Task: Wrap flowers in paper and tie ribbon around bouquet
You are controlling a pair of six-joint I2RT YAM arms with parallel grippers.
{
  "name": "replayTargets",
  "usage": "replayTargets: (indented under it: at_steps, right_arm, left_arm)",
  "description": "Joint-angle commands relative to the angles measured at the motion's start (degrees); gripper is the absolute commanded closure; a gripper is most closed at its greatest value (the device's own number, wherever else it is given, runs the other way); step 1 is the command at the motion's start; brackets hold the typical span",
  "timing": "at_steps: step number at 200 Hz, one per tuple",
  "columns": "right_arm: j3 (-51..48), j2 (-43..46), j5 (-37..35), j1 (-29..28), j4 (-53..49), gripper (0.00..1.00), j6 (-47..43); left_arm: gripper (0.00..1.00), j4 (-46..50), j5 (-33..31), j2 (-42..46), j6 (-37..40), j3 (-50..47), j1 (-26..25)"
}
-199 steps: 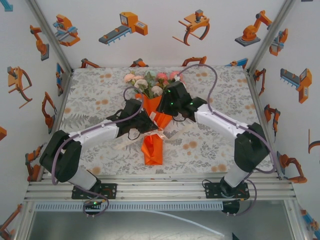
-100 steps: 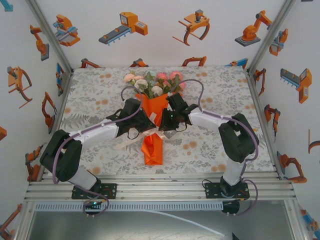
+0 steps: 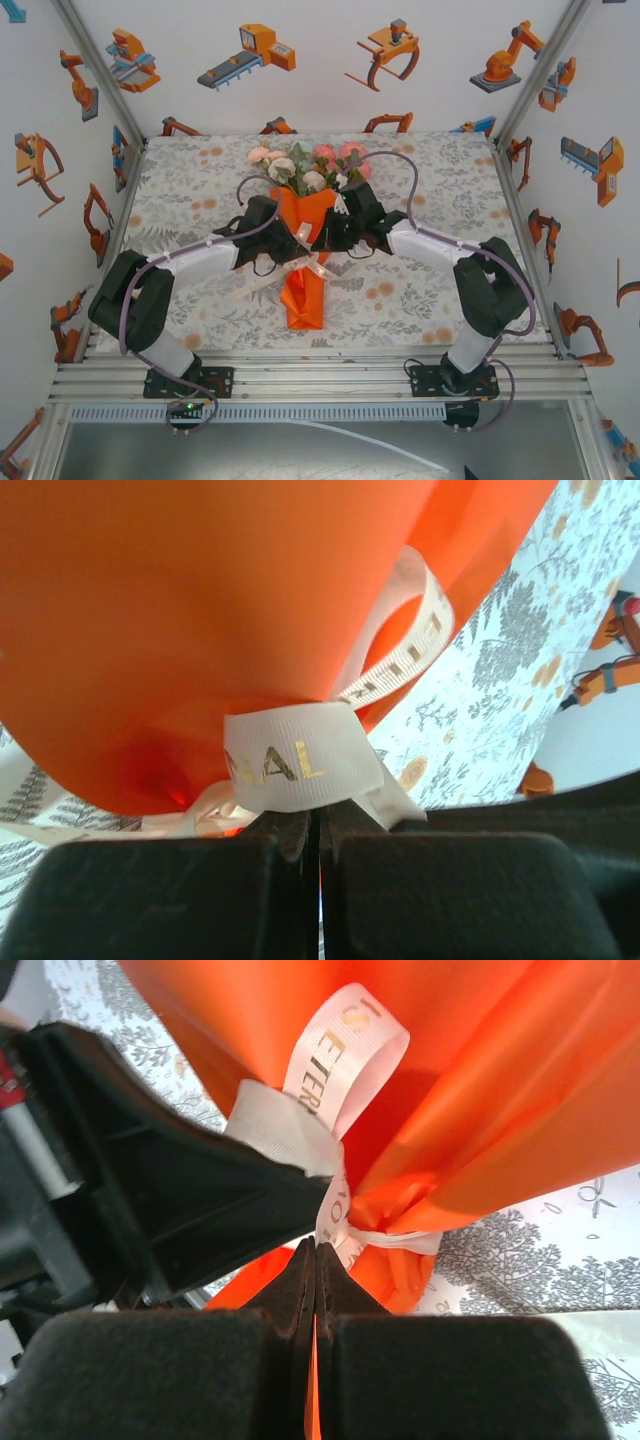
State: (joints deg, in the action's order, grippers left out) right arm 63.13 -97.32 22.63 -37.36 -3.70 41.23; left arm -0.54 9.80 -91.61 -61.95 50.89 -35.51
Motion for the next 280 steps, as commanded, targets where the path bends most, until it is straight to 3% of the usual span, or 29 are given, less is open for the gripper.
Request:
replayTargets:
  at_steps: [1,46,73,120,165,194,221,237,280]
  right_arm:
    - [-2.27,1.34,4.32,-0.16,6.90,1.00,3.60]
    - [-4.48,0.66,6.21,-0.25,10.17,1.00,6.26]
    - [-4.94,0.66,6.34,-0.25,12.94,0.92,7.19]
    - [-5.20,1.78,3.94,0.36,10.59,0.76,6.88]
    - [-9.59,8.67,-0.11,2.44,6.21,0.64,4.19]
    - [-13.17,10.48,-1.63,3.51,7.40,0.63,4.62]
    - [-14.63,9.00,-5.99,3.66,7.90,0.75,4.12]
    - [-14.27,6.45,-4.15,3.53,10.25,0.81,4.44]
    - [-16.47,3.99,-3.47,2.99,16.62,0.81,6.67]
  left_arm:
    - [1.00,-7.38,4.38,-1.49,-3.21,-0.77,1.21]
    - [1.00,-16.14,10.06,-3.21,-4.49,-2.25,1.02]
    - [1.00,-17.15,11.98,-3.42,-4.26,-4.09,0.15]
    - [1.00,-27.91,16.41,-5.65,-8.12,-7.63,-0.09]
    - [1.00,-23.75,15.23,-5.75,-6.29,-7.28,-0.09]
    - [1.00,-18.46,13.29,-3.95,-3.35,-6.83,0.17]
    - [1.00,-15.06,12.07,-1.90,-1.41,-6.61,0.64]
    - [1.00,-13.22,11.41,-1.29,-0.44,-6.12,0.84]
    - [1.00,-11.72,10.38,-1.49,0.44,-5.73,1.22]
